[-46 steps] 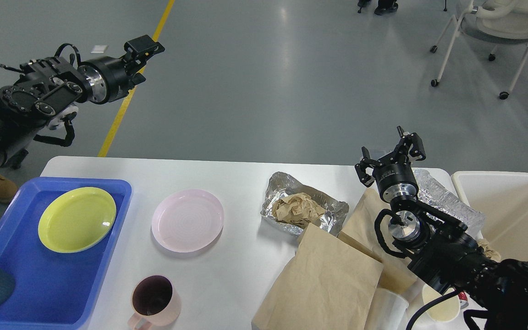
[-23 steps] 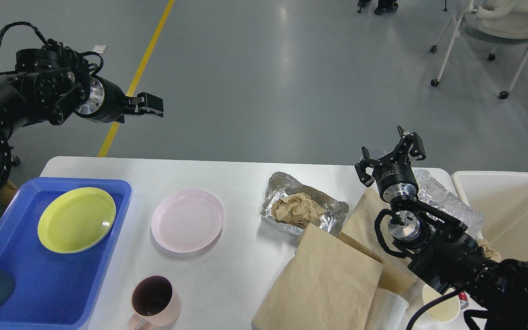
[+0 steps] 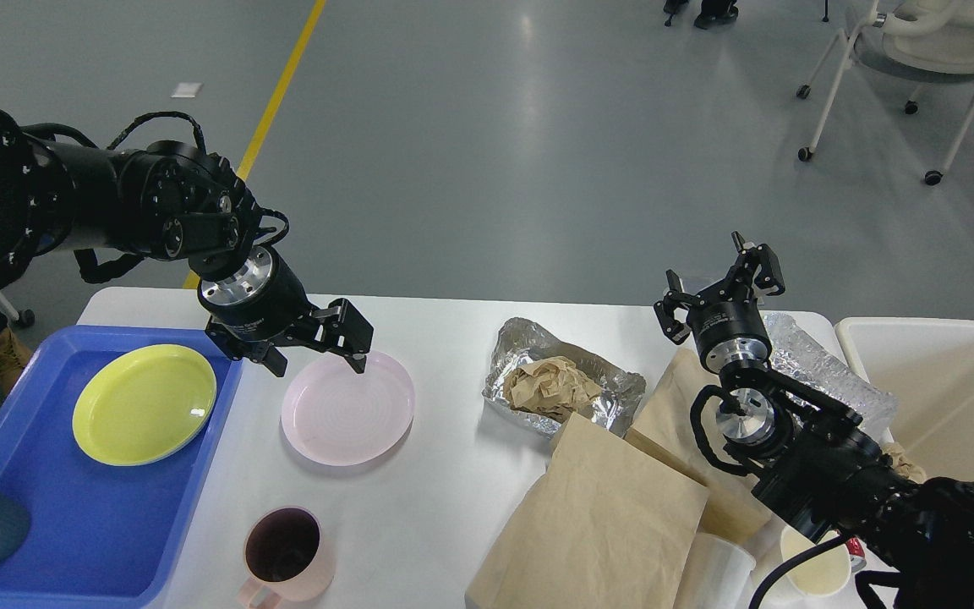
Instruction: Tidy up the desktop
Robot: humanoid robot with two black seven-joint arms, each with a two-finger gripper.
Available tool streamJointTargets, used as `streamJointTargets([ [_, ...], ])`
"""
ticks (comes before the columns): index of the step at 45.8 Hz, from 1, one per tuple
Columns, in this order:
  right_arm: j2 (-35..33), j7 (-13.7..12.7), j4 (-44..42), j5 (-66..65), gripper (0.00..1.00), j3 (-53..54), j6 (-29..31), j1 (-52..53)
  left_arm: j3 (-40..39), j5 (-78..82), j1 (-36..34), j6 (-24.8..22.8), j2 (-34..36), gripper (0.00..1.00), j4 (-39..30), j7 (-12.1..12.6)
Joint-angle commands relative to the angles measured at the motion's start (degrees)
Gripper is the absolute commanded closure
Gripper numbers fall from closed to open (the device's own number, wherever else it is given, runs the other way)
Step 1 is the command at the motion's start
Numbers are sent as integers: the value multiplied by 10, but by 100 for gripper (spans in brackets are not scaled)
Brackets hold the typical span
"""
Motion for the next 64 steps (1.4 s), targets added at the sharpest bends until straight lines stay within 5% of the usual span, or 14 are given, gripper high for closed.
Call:
streamJointTargets([
  [1, -1, 0, 0, 0, 0, 1, -1, 0, 0, 0, 0, 0, -1, 1, 0, 0],
  [64, 0, 0, -1, 0, 0, 0, -1, 1, -7, 0, 38, 0, -11, 1, 0, 0],
])
